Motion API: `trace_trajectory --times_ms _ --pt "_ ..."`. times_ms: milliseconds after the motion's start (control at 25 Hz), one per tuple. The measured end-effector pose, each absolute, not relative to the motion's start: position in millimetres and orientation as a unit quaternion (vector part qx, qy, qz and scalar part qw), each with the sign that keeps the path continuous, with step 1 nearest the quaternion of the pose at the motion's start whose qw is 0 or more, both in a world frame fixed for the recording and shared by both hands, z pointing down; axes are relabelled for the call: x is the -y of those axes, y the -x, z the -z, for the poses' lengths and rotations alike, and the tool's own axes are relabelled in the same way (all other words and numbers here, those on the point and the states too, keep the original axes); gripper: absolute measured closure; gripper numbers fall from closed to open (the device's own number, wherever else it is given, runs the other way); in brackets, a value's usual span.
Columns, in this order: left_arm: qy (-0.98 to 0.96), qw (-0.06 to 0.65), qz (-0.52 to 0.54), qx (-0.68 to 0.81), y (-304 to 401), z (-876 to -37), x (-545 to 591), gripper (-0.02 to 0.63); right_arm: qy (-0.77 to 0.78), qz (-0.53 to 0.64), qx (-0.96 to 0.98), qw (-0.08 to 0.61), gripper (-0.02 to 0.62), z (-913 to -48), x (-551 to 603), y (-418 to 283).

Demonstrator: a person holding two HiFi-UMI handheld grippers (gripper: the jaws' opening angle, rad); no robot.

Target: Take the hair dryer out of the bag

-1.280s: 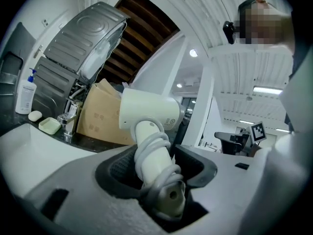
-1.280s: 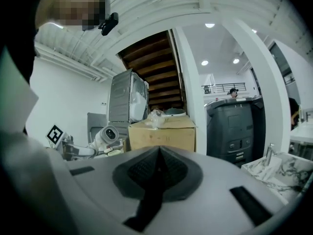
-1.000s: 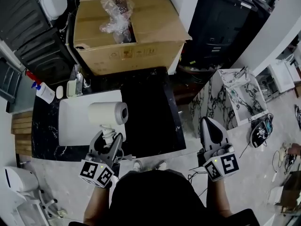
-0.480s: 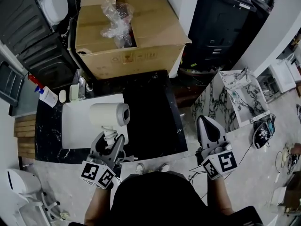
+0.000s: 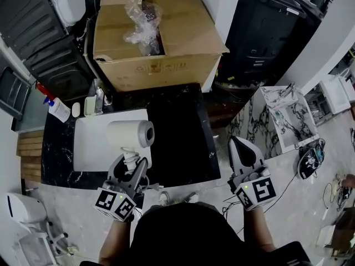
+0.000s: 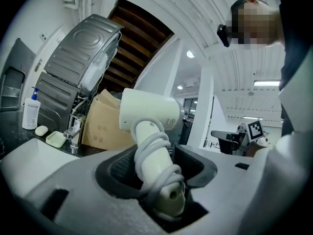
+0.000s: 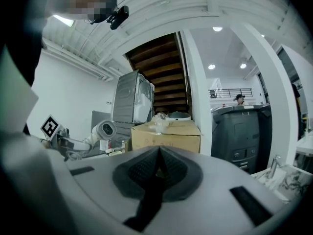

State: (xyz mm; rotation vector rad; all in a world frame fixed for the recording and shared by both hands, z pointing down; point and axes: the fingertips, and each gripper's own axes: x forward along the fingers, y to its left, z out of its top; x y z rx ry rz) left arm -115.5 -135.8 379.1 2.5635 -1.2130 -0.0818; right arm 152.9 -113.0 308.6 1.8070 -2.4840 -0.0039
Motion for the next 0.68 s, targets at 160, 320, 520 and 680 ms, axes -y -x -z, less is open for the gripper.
trace_trajectory --times_ms 160,320,520,680 --pt "-0.89 0.153 0.032 0.429 118 -378 137 0.365 -0.584 0.007 0.811 0.036 0.583 -307 116 -150" --pt "-0.891 0.149 0.031 0.429 118 -378 136 0.365 -0.582 0.005 0.813 0.039 0.583 -309 115 -150" --pt "-0.888 0.155 0.031 0.432 118 -380 135 0.365 -0.572 -0.003 0.819 0.053 0.583 -313 115 -143" --pt "-0.886 0.16 0.031 0.434 116 -381 133 0.365 -0.567 0.002 0.822 0.055 0.583 -312 114 -141"
